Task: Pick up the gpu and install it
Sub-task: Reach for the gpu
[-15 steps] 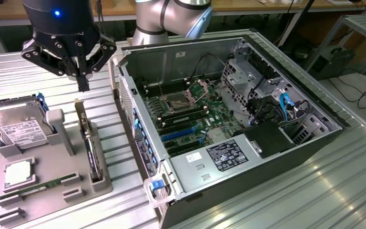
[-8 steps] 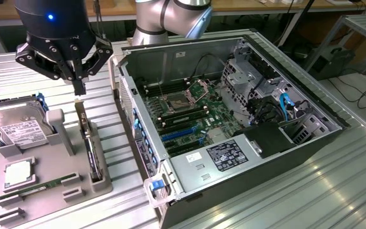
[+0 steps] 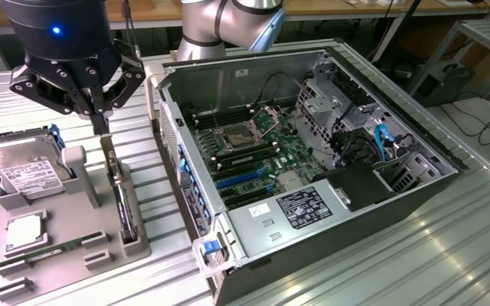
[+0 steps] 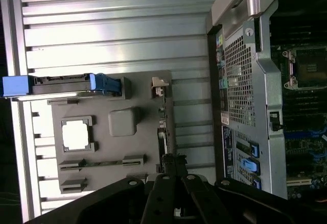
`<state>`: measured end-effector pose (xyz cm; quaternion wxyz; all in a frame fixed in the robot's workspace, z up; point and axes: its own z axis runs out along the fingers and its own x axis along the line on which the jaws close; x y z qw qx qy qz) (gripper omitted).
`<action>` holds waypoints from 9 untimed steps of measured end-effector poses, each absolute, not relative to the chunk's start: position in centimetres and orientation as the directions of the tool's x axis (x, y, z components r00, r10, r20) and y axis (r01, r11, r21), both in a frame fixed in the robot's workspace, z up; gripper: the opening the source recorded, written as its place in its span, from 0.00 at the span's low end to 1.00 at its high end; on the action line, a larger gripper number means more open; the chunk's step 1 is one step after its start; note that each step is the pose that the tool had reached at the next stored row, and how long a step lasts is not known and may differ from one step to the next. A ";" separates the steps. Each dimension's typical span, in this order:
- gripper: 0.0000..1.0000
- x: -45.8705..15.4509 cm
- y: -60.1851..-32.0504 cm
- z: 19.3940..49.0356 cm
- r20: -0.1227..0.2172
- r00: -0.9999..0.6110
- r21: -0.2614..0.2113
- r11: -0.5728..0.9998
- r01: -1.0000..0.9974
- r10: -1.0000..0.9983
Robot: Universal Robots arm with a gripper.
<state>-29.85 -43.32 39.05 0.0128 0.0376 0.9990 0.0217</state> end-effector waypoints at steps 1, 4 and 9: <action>0.11 -29.9 -43.4 39.0 -0.024 -0.997 0.044 0.996 0.075 0.076; 0.11 -30.2 -43.7 39.0 -0.024 -0.997 0.044 0.996 0.075 0.076; 0.11 -30.5 -44.2 39.0 -0.024 -0.997 0.044 0.996 0.075 0.076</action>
